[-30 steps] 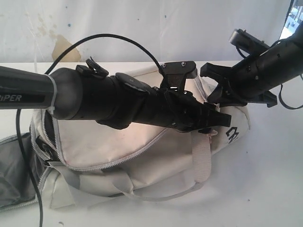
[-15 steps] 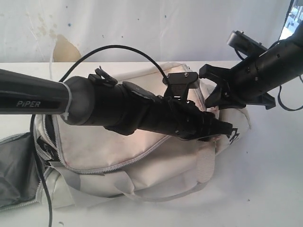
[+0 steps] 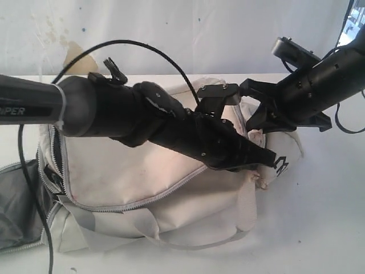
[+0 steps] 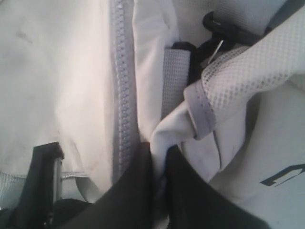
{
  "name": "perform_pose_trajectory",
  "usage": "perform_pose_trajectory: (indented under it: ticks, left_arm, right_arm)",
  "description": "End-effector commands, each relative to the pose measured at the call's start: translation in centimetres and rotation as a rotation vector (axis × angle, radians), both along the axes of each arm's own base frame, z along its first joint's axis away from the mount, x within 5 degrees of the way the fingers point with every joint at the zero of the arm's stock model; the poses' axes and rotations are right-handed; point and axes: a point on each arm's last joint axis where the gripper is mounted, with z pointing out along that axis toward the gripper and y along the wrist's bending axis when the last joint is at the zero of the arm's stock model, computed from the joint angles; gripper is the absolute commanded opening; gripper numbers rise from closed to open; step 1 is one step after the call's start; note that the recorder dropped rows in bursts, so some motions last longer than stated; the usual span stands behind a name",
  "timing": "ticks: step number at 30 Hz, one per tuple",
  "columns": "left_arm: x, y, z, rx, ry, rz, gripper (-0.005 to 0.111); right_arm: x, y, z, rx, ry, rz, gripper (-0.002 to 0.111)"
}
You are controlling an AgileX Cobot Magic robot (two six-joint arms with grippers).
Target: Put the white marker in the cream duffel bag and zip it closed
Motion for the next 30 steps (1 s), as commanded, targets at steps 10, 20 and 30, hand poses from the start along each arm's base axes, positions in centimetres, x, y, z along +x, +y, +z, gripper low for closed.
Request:
perform_pose_trajectory:
  ticks: [10,20,30]
  left_arm:
    - [-0.4,6.8,3.6,0.181,0.261,-0.245,0.0]
    - [-0.5,8.2,3.6,0.207,0.352,-0.289,0.0]
    - [1.7,13.0,3.6,0.352,0.458,-0.128,0.0]
  right_arm:
    - [1.1,-1.0,0.0,-0.046,-0.048,-0.164,0.0]
    - [1.0,-1.2,-0.2,-0.082,-0.05,-0.146,0.0]
    - [1.0,-1.4,-0.3,-0.115,-0.05,-0.145,0.0]
